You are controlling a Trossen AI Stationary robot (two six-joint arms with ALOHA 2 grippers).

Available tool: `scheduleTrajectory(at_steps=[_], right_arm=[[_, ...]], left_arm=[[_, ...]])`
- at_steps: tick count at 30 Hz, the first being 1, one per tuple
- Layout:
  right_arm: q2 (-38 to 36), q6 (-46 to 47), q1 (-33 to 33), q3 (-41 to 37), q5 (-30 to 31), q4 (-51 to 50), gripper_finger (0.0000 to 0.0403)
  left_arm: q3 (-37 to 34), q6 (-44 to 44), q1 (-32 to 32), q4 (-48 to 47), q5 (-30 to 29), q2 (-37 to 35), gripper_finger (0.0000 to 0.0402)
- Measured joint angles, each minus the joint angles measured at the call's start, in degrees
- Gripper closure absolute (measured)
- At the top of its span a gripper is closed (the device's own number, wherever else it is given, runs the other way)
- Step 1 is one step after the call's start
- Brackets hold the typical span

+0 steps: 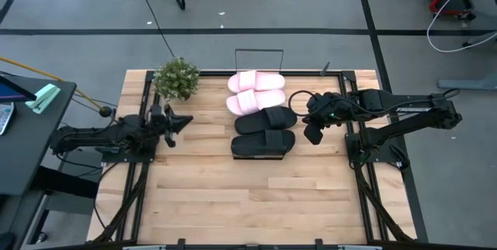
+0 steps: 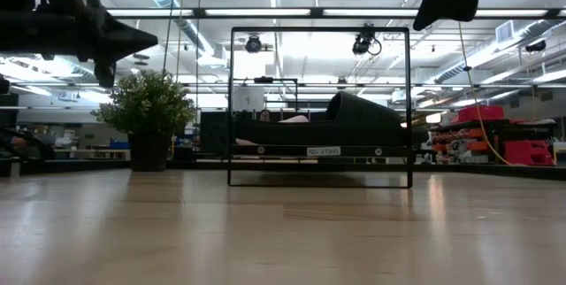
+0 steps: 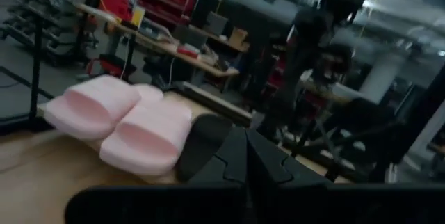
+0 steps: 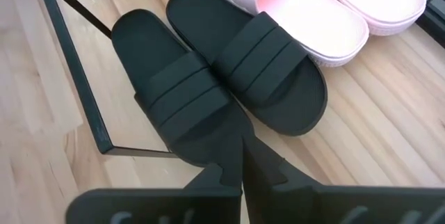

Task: Pick and place slides into the shelf
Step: Return to Home Position

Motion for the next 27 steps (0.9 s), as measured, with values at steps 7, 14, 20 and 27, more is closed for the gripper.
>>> scheduleTrajectory(at_steps=[7, 14, 20, 27], right_arm=[[-0.02, 1.91, 0.00, 0.00, 0.00, -0.01, 0.0400], [-0.02, 1.93, -0.01, 0.00, -0.01, -0.02, 0.0400], [-0.02, 1.81, -0.02, -0.02, 0.00, -0.04, 0.0400], [-0.41, 1.24, 0.04, -0.02, -0.02, -0.11, 0.0401]], left_arm=[[-0.02, 0.94, -0.03, -6.59, 5.99, 0.00, 0.0399], [0.02, 4.13, -0.01, -8.85, 7.87, 0.11, 0.0399], [0.00, 5.49, 0.00, -9.24, 7.45, 2.97, 0.0399], [0.00, 4.14, 0.00, -9.32, 7.38, 7.20, 0.0396]])
